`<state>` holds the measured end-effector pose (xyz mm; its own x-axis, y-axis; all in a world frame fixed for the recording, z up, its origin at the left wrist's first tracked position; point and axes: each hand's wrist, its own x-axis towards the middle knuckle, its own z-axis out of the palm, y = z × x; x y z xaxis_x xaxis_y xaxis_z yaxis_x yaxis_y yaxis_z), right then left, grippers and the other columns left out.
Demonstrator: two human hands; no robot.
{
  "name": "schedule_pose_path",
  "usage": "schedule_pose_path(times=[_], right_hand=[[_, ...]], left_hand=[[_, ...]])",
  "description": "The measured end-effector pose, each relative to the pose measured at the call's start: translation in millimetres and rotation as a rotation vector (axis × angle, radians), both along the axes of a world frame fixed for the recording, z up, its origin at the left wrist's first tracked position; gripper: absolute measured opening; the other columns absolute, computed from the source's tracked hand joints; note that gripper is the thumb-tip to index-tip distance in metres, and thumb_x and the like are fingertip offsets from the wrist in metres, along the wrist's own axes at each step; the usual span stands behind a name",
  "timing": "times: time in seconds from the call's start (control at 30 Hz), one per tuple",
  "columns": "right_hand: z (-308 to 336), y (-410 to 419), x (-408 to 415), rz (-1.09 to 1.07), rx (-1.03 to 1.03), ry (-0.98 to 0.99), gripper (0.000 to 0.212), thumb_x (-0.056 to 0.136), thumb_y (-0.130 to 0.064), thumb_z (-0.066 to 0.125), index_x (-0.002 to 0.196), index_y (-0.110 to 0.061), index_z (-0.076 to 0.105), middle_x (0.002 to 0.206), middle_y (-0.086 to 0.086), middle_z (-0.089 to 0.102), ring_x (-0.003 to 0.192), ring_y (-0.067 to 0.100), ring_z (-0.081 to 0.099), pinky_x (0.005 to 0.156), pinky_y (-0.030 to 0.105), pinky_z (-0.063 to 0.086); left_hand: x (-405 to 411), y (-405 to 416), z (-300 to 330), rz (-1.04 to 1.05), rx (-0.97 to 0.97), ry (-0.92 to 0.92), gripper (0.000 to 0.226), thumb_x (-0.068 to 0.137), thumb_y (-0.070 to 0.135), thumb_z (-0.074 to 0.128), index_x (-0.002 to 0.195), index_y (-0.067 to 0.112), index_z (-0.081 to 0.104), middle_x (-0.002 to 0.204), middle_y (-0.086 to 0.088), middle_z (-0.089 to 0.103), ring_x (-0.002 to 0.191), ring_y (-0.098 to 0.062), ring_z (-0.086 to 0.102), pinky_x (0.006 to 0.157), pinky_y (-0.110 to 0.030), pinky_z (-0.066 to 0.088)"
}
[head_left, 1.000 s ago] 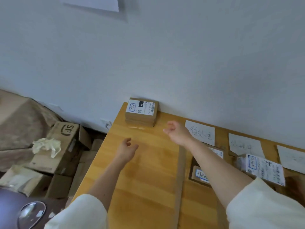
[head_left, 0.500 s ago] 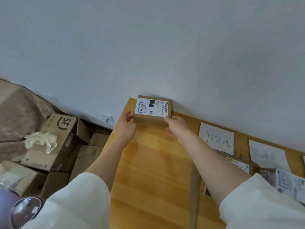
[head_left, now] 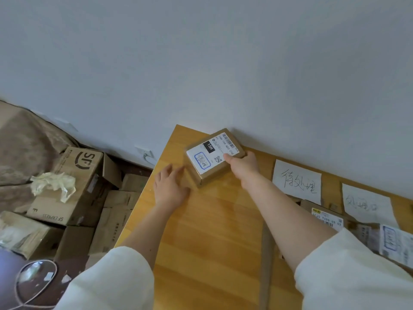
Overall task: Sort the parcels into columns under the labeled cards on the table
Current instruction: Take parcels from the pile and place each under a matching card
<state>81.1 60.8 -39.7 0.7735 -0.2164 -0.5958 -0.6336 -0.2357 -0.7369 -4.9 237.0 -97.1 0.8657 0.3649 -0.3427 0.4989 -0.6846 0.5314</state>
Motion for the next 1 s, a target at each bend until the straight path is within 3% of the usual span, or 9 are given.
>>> schedule_pose_path(times=[0.13,0.2,0.3,0.4,0.47,0.67,0.77,0.9,1.0], right_hand=[[12.0,-14.1,1.7,0.1,-0.022,-0.046,0.066,0.087,-0.01,0.07,0.143,-0.012,0.037,0.136,0.004,0.056,0.11,0.018,0.057,0.079,0.017,0.044],[16.3,-19.3,-4.2,0.109,-0.052,-0.086,0.075,0.088,-0.011,0.069,0.15,-0.013,0.026,0.146,0.006,0.047,0.128,0.022,0.049,0.094,0.025,0.039],[14.8,-20.0,-15.6,0.102,-0.096,-0.081,0.082,0.087,-0.032,0.07,0.152,-0.014,0.023,0.152,0.006,0.04,0.136,0.025,0.042,0.104,0.036,0.036],[7.9,-16.3,-31.8,0.126,-0.033,0.088,0.088,0.083,-0.06,0.062,0.149,-0.012,0.031,0.148,0.004,0.045,0.134,0.027,0.043,0.11,0.043,0.036],[2.6,-15.1,-43.1,0.157,0.016,0.179,0.082,0.083,-0.066,0.056,0.143,-0.011,0.042,0.141,0.002,0.053,0.126,0.025,0.049,0.11,0.046,0.037],[2.4,-14.2,-64.8,0.143,0.149,0.172,0.061,0.088,-0.058,0.056,0.132,-0.016,0.053,0.123,-0.006,0.064,0.111,0.017,0.054,0.108,0.042,0.039],[6.1,-15.3,-76.9,0.077,0.236,0.143,0.065,0.084,-0.054,0.064,0.136,-0.02,0.045,0.117,-0.007,0.065,0.101,0.011,0.059,0.095,0.04,0.045],[10.3,-22.9,-96.6,0.067,0.291,0.138,0.074,0.076,-0.051,0.074,0.136,-0.024,0.039,0.119,-0.004,0.064,0.106,0.017,0.061,0.1,0.051,0.046],[17.4,-30.9,-112.1,0.055,0.282,0.118,0.085,0.07,-0.057,0.076,0.139,-0.024,0.04,0.123,-0.003,0.064,0.11,0.017,0.061,0.1,0.049,0.047]], left_hand=[[-6.8,-0.4,-5.7,-0.041,0.008,0.012,0.068,0.08,0.03,0.069,0.143,0.032,0.041,0.159,0.003,0.019,0.146,-0.021,0.013,0.118,-0.041,0.015],[-12.9,1.2,-6.9,-0.073,0.02,0.003,0.068,0.082,0.032,0.069,0.144,0.032,0.04,0.16,0.004,0.017,0.147,-0.02,0.01,0.118,-0.04,0.012],[-26.2,-0.5,-9.5,-0.097,0.027,-0.035,0.066,0.084,0.033,0.068,0.144,0.032,0.041,0.161,0.003,0.016,0.148,-0.018,0.008,0.119,-0.039,0.009],[-38.8,-5.5,-11.4,-0.106,0.012,-0.058,0.067,0.086,0.03,0.066,0.146,0.035,0.037,0.161,0.001,0.016,0.149,-0.02,0.006,0.12,-0.041,0.009],[-45.1,-11.2,-10.8,-0.111,-0.01,-0.062,0.071,0.087,0.025,0.065,0.148,0.037,0.032,0.161,-0.001,0.016,0.149,-0.021,0.005,0.12,-0.04,0.008],[-58.7,-24.1,-9.8,-0.095,-0.096,-0.089,0.073,0.084,0.014,0.065,0.148,0.031,0.033,0.158,0.001,0.025,0.148,-0.02,0.012,0.12,-0.037,0.011],[-68.0,-28.4,-10.2,-0.069,-0.14,-0.108,0.067,0.082,0.008,0.065,0.143,0.023,0.042,0.155,0.0,0.033,0.145,-0.022,0.021,0.118,-0.036,0.017],[-84.4,-35.2,-8.5,-0.046,-0.18,-0.13,0.067,0.077,0.003,0.067,0.139,0.016,0.047,0.145,-0.005,0.045,0.133,-0.028,0.037,0.111,-0.034,0.027],[-98.6,-41.4,-5.9,-0.055,-0.2,-0.118,0.07,0.074,0.004,0.07,0.139,0.018,0.046,0.143,-0.004,0.047,0.131,-0.027,0.039,0.108,-0.032,0.029]])
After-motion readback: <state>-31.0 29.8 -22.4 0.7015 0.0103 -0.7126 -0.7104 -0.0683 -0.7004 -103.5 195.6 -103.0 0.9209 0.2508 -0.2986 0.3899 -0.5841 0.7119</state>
